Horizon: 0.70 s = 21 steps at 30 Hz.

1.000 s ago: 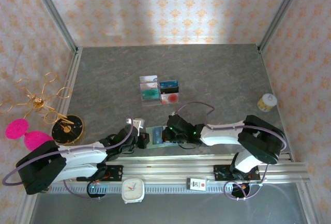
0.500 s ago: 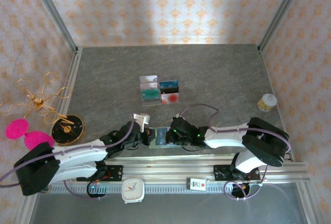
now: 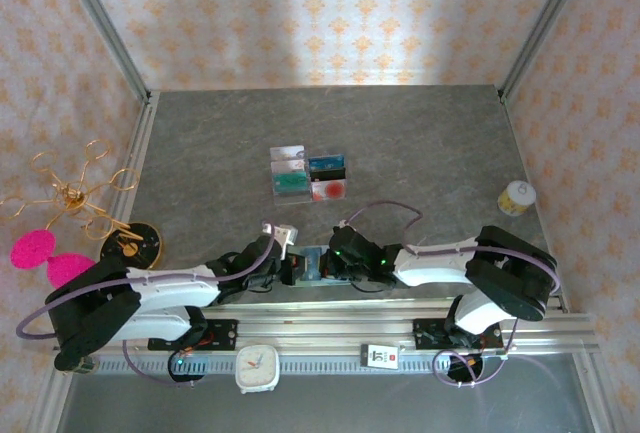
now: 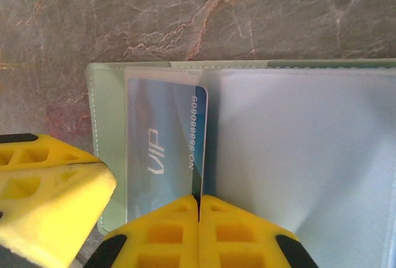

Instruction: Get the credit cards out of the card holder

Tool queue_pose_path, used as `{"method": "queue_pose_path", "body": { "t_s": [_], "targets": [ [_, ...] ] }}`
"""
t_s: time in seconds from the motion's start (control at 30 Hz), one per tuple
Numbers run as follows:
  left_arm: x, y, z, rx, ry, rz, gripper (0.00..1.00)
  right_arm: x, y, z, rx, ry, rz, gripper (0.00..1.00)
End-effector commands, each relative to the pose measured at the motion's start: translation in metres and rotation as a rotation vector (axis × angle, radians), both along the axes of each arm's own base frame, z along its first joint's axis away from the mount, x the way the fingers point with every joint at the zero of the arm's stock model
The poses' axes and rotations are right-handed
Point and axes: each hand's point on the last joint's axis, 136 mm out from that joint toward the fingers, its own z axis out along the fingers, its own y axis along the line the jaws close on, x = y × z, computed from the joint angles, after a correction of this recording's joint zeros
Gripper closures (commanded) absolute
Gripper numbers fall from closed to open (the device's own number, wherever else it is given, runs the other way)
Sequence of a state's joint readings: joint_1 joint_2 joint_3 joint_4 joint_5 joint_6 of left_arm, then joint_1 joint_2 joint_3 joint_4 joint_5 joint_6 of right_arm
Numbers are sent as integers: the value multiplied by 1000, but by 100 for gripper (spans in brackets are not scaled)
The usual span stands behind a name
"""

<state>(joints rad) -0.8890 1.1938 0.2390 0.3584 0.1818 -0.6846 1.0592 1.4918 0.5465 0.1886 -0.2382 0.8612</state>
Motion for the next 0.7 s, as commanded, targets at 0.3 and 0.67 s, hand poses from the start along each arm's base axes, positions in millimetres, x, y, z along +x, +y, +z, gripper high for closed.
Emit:
{"method": "queue_pose_path", "body": {
  "t_s": [0.3,0.67],
  "targets": [
    [-7,37,-36,40,58,78,100,-3,-43,-11,-67,-5,-97,100],
    [12,8,37,-87,-104,42,100,-3,-27,-7,-42,-17,-26,100]
  ]
}}
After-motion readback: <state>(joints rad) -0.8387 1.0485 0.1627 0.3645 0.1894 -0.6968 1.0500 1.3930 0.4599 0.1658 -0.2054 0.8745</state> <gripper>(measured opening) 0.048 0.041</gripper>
